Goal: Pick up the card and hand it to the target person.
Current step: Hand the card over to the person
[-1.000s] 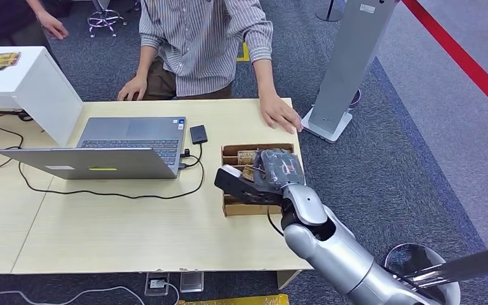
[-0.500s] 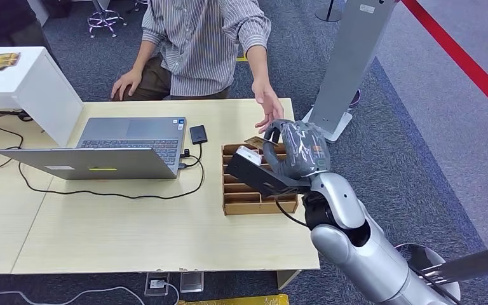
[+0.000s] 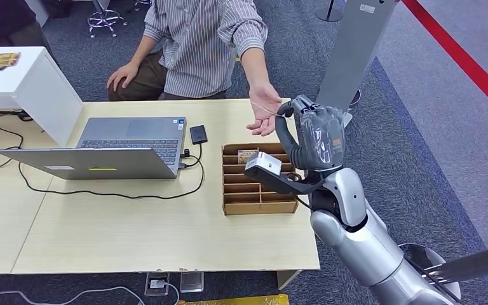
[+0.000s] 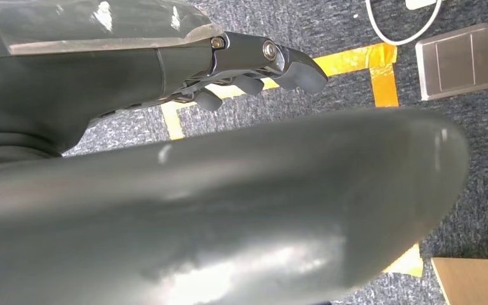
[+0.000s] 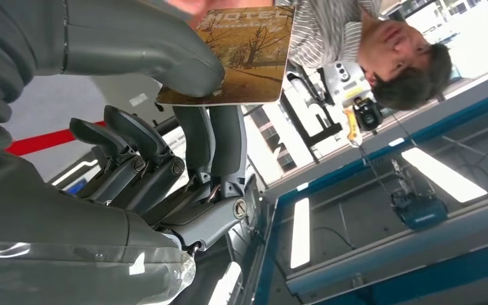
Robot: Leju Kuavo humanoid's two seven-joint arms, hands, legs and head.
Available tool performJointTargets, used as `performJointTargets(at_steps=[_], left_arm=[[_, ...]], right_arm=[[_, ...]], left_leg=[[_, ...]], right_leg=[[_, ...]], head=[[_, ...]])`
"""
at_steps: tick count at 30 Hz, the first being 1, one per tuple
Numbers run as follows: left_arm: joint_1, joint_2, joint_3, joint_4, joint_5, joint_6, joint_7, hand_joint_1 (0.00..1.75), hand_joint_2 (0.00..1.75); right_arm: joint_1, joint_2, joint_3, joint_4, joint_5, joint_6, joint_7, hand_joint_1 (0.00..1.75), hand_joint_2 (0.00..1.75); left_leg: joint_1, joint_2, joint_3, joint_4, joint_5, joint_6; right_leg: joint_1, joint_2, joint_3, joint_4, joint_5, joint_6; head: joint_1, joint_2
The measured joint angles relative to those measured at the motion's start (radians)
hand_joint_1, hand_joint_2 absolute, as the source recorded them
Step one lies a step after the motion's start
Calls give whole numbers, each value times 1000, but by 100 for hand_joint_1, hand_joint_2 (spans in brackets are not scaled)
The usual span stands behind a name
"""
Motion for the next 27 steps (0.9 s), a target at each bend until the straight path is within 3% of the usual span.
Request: performJointTargets(at_steps=[18, 21, 22, 25, 27], left_arm=[[1, 0, 0, 0, 11, 8, -1, 0, 0], [2, 0, 0, 0, 14, 9, -2, 0, 131], [3, 0, 0, 0, 15, 9, -3, 0, 131], [5, 0, 0, 0, 16, 10, -7, 0, 0], [6, 0, 0, 0, 18, 10, -14, 0, 0]], right_arm=[[-39, 75, 1, 233, -44, -80, -131, 175, 175], [-39, 88, -1, 252, -55, -80, -148, 44, 175], [-39, 92, -3, 258, -59, -80, -155, 0, 175], [-38, 103, -6, 272, -76, -81, -174, 0, 175], [-38, 112, -10, 278, -99, -81, -190, 0, 175]], left_leg=[[0, 0, 0, 0, 0, 0], [0, 0, -1, 0, 0, 0], [0, 0, -1, 0, 0, 0], [0, 0, -2, 0, 0, 0], [0, 0, -2, 0, 0, 0]], right_leg=[[0, 0, 0, 0, 0, 0], [0, 0, -1, 0, 0, 0], [0, 0, -1, 0, 0, 0], [0, 0, -2, 0, 0, 0], [0, 0, -2, 0, 0, 0]], head=[[0, 0], [0, 0], [0, 0], [1, 0], [1, 0]])
